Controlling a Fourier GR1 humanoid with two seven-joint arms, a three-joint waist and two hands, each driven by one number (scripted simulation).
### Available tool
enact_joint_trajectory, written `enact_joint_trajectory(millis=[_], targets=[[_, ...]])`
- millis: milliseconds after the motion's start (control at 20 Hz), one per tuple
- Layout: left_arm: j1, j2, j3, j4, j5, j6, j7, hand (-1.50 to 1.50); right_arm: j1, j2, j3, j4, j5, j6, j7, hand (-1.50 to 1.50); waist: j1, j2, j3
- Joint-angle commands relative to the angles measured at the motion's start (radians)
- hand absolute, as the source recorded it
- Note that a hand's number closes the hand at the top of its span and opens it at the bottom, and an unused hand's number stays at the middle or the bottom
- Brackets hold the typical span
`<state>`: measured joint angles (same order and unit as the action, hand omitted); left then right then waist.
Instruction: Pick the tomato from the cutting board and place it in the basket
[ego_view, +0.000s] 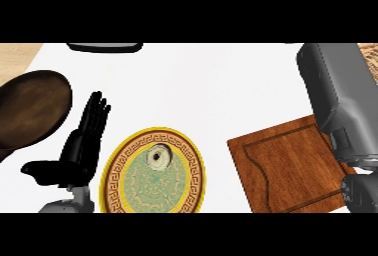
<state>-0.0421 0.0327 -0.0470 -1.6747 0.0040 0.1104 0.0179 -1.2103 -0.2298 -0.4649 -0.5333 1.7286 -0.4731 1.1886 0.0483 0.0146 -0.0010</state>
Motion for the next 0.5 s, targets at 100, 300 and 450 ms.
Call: enact_joint_trajectory(millis=[100, 300, 450], targets=[[0.039, 0.018, 0.021, -0.026, 0.006, -0.003, -0.004, 0.00, 0.014, -0.022, -0.045, 0.000, 0.030, -0.057, 0.173, 1.50, -0.014, -0.006, 0.001], [0.047, 0.001, -0.001, 0.004, -0.011, -0.002, -0.032, 0.00, 0.071, -0.045, -0.081, -0.023, 0.010, -0.097, 0.099, 1.50, -0.029, -0.008, 0.001], [0.019, 0.012, 0.040, 0.016, 0.016, -0.001, -0.011, 0.00, 0.127, -0.039, -0.086, -0.051, 0.017, -0.053, 0.083, 1.50, -0.044, -0.012, 0.001]])
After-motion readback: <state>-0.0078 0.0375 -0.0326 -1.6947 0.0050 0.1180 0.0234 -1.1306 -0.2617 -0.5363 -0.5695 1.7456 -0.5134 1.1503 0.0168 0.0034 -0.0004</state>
